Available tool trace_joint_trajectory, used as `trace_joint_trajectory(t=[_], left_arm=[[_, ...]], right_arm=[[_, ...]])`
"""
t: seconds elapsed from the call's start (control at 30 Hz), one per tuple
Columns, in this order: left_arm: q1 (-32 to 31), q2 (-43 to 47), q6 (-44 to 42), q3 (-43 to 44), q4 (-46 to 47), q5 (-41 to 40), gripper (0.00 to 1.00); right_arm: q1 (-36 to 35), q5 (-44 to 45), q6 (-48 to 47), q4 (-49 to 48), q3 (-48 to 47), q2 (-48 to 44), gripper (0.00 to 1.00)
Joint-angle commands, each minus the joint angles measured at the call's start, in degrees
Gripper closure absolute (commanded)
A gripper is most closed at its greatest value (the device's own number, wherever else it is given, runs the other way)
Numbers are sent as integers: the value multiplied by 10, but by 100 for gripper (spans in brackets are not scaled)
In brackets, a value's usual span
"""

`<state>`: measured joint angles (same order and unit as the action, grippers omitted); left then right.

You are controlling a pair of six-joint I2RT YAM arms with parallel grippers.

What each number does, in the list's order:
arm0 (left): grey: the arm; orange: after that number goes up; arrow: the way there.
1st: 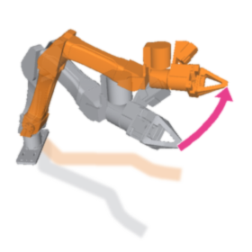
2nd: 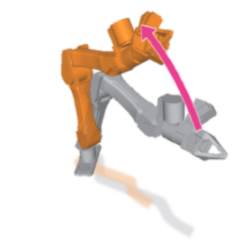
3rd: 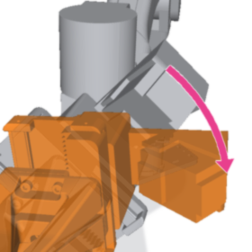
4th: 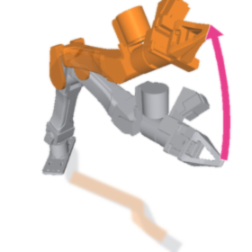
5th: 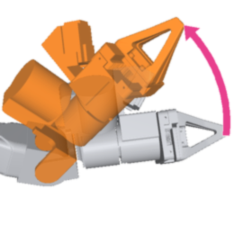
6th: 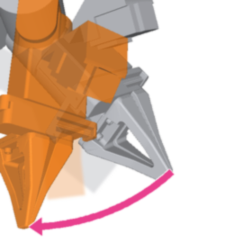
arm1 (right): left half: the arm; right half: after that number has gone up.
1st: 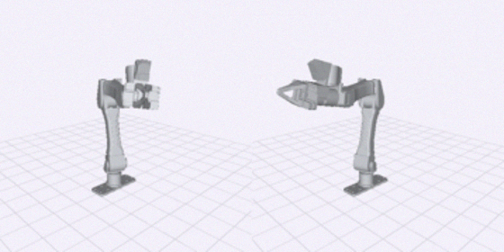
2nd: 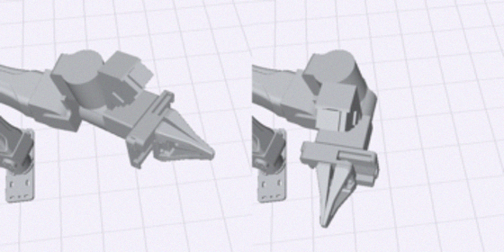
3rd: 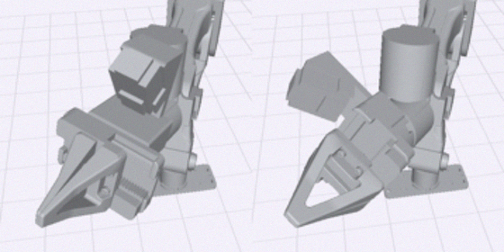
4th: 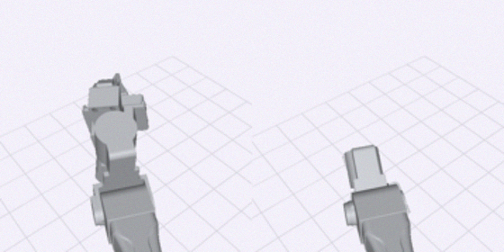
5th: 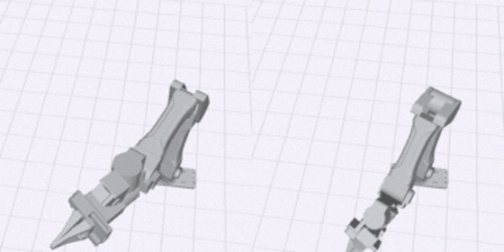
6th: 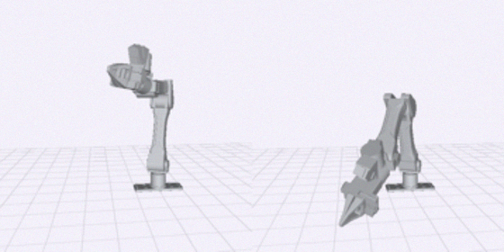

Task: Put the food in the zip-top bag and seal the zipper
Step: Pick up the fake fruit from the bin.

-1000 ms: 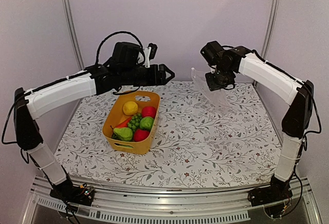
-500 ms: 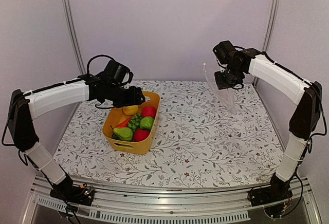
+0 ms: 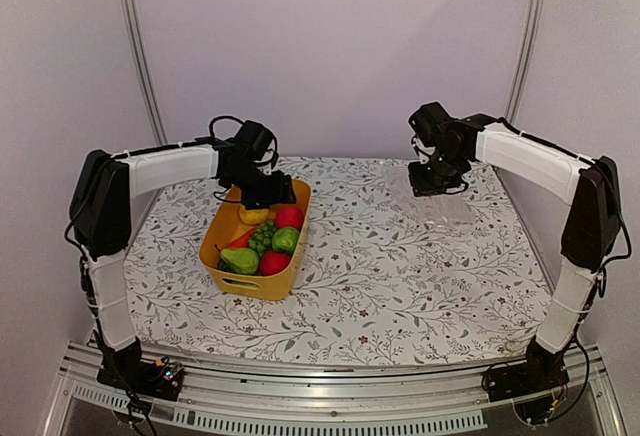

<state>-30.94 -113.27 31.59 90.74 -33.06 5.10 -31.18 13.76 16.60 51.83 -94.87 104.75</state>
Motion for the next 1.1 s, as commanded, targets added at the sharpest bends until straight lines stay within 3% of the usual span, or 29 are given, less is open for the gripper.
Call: trace_joint_trajectory(t=[0.0,0.2,0.57,0.67,0.8,1.07], left_arm=[[3,-37,0,23,-34,18,26],[3,-69,1,34,-37,25,26],[3,-116,-7,66,-7,63,36],[3,-113,-12,78,-5,60,43],[2,-85,-17,84,-16,39,52],[3,36,-27,28,-29,3,54]], right_arm=[[-2,-16,8,-15,15,-17,100],[-2,-36,15,-18,20,-20,100],[-2,-56,18,-16,16,-13,100],[-2,-61,22,-12,11,-11,100],[-2,-55,24,-5,4,-13,100],[-3,-54,25,4,-4,-17,100]])
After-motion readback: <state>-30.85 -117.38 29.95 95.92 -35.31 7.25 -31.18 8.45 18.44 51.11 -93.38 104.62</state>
